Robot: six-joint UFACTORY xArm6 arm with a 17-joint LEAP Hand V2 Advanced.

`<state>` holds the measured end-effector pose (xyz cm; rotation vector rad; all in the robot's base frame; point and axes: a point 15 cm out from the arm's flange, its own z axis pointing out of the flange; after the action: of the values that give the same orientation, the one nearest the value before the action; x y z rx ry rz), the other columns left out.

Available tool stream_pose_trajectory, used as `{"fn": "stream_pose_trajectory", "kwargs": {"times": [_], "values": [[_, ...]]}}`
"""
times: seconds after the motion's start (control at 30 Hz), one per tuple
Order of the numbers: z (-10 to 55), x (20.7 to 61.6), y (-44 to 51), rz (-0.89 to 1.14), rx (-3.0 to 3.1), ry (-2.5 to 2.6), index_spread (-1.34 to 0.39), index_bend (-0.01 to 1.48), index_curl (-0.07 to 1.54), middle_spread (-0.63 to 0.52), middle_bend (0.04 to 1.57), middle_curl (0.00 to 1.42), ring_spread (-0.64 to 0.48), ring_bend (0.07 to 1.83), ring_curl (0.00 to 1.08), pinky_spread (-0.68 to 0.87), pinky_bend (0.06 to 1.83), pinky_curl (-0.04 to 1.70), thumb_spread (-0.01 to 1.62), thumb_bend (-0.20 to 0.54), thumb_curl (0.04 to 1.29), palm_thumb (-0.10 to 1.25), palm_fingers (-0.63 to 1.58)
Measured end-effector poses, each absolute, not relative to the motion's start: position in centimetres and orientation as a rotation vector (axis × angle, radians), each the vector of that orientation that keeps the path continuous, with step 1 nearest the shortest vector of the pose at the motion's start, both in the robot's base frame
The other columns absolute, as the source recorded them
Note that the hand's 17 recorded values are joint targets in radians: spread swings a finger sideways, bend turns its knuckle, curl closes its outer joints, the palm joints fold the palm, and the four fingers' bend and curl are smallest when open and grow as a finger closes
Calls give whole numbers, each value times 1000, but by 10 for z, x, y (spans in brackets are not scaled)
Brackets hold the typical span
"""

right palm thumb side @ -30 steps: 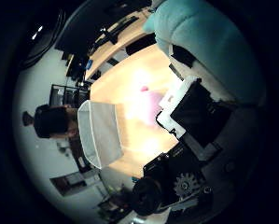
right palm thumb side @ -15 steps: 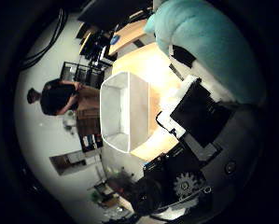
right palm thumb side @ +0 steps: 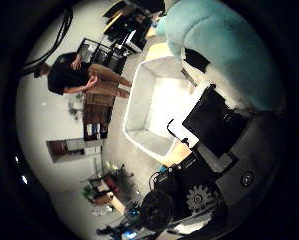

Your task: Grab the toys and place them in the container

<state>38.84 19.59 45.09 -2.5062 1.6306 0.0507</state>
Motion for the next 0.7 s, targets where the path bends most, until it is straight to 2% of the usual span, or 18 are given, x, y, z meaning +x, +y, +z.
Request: {"fn": "stream_pose_trajectory", "kwargs": {"times": [0.7], "values": [[425, 388, 338, 46, -2687, 1275, -646, 208, 786, -430, 828, 656, -338, 1171, 472, -594, 986, 392, 1043, -19, 532, 1031, 1204]]}}
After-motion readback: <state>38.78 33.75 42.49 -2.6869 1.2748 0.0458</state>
